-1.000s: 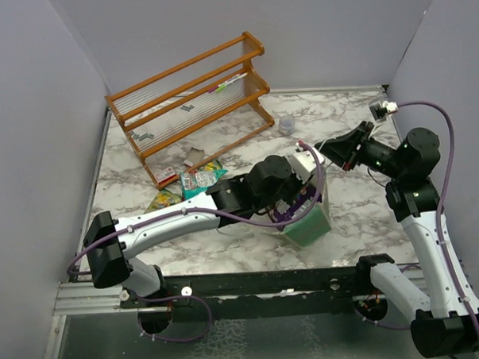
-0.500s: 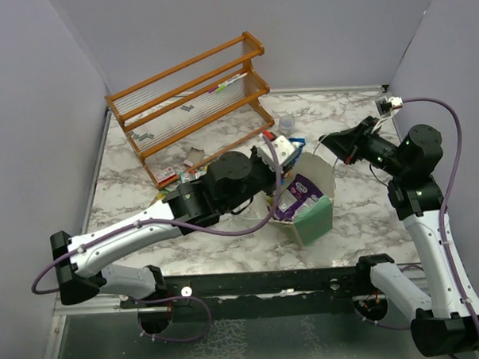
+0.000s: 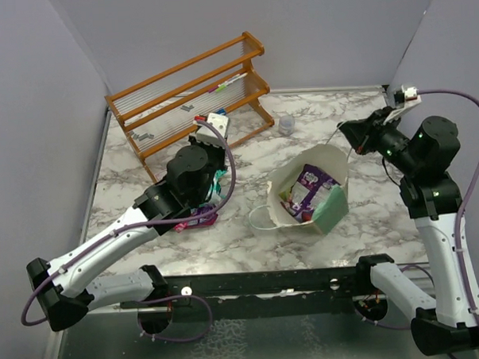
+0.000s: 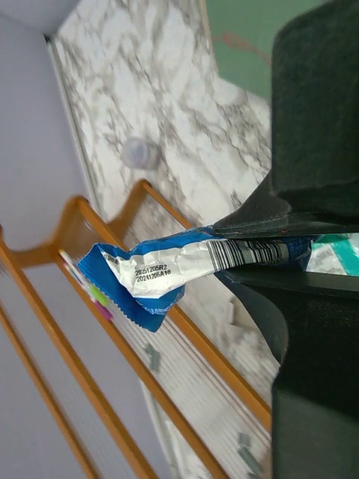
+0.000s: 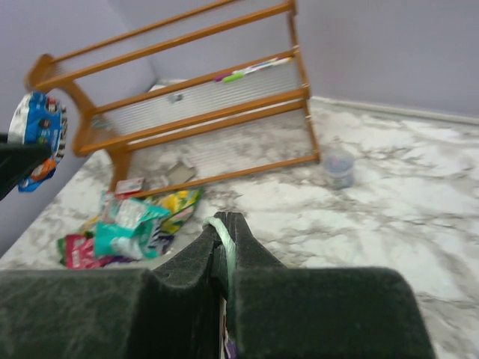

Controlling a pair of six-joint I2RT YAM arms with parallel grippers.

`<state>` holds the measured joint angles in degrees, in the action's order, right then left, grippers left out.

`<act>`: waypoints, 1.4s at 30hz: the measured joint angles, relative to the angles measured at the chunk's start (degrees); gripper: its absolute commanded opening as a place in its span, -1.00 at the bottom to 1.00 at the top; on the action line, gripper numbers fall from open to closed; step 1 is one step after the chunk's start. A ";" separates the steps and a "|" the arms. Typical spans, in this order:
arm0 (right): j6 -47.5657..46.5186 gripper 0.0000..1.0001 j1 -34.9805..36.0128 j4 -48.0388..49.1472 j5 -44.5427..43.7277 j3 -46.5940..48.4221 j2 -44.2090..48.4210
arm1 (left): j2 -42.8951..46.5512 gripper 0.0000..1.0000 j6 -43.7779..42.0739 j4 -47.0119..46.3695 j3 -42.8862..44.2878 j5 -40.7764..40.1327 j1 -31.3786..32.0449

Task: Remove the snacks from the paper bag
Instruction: Place the snack at the center of the board.

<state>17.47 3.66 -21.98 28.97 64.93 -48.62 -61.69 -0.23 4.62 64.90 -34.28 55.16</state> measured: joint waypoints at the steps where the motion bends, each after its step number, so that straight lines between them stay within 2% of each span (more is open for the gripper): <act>1: -1.16 -0.96 0.00 -1.11 -2.14 1.38 -0.28 | 0.31 -1.00 1.01 0.11 -1.49 -0.33 -1.40; 6: -6.38 -0.96 0.00 -4.20 -11.30 7.93 -4.70 | 0.79 -1.00 6.08 1.46 -8.31 -0.90 -5.40; 10: -9.53 -0.96 -0.02 -6.23 -12.50 12.02 -10.21 | 0.76 -1.00 9.27 3.37 -13.79 -1.64 -6.75; 13: -9.46 -0.93 -0.31 -4.37 -5.79 8.74 -10.32 | 0.70 -1.00 11.34 4.74 -17.25 -2.51 -7.89; 19: -0.50 -0.92 -0.22 10.27 22.01 -11.56 -4.59 | -0.04 -0.99 15.78 5.73 -21.27 -4.59 -9.20; 24: 2.03 -0.93 0.04 12.70 30.82 -15.87 -1.31 | -3.50 -0.80 21.35 6.36 -24.13 -6.93 -9.42; 28: 0.55 -0.96 0.02 11.52 31.76 -15.82 2.67 | -4.87 -0.30 25.35 6.75 -24.90 -8.87 -9.57; 30: -1.33 -0.96 0.02 9.03 29.49 -15.50 5.18 | -4.79 -0.07 26.71 6.82 -24.90 -9.92 -9.68; 37: -3.06 -0.96 0.02 5.81 22.27 -15.96 9.92 | -1.40 0.29 28.65 6.32 -26.58 -11.50 -9.77; 42: -2.99 -0.96 0.02 5.75 21.11 -16.35 8.52 | 1.25 0.71 28.35 6.54 -26.43 -11.21 -9.79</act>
<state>14.48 3.68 -16.23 50.09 48.58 -40.10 -60.45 28.12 11.16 38.48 -45.50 45.36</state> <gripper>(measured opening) 0.023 0.735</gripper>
